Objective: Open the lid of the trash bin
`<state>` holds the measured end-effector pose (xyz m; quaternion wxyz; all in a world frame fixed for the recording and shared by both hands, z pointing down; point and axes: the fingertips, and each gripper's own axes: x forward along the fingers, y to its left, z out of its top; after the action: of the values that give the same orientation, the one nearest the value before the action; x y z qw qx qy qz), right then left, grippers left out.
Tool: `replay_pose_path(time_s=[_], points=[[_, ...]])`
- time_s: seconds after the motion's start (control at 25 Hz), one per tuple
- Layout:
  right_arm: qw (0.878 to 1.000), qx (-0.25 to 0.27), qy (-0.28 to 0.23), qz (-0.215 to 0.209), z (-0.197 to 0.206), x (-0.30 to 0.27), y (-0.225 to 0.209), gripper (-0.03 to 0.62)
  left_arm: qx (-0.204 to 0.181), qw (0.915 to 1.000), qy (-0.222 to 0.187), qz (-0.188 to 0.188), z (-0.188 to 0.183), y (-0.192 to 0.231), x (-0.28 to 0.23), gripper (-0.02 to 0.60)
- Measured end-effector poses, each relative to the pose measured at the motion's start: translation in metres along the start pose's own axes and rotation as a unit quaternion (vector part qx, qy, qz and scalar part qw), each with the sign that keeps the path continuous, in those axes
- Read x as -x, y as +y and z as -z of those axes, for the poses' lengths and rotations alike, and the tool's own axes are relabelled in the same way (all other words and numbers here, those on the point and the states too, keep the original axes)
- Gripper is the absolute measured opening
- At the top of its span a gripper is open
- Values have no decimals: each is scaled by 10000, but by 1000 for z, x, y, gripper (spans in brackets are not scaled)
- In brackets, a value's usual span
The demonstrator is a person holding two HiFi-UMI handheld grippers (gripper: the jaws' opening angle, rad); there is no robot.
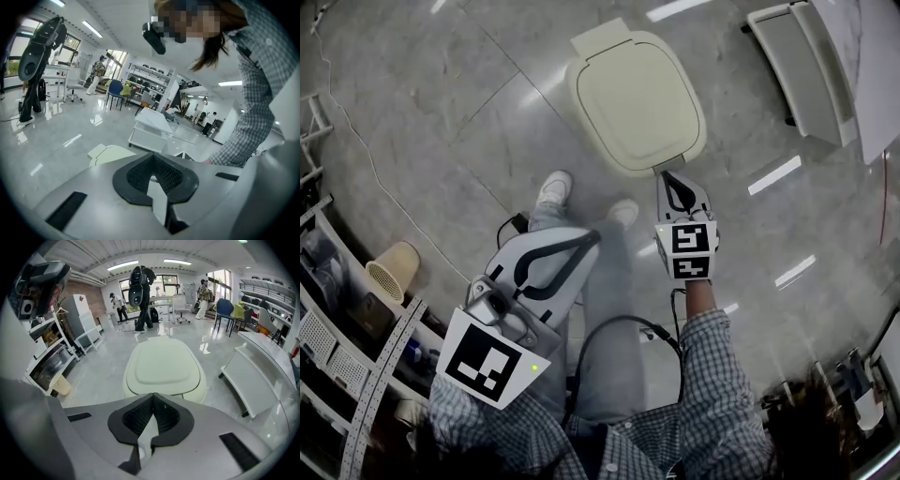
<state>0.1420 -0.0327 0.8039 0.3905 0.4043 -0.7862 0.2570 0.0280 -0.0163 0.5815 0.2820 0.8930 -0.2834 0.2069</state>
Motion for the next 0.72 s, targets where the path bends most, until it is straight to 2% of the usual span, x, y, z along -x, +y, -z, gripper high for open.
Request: replay_pose_path(time_s=[0.16, 0.72], points=[[9998, 23, 200, 19, 15, -9, -2, 20, 60, 10000, -7, -35, 1, 2, -2, 5], [9997, -153, 214, 0, 21, -12, -3, 20, -54, 10000, -47, 1, -2, 0, -1, 5]])
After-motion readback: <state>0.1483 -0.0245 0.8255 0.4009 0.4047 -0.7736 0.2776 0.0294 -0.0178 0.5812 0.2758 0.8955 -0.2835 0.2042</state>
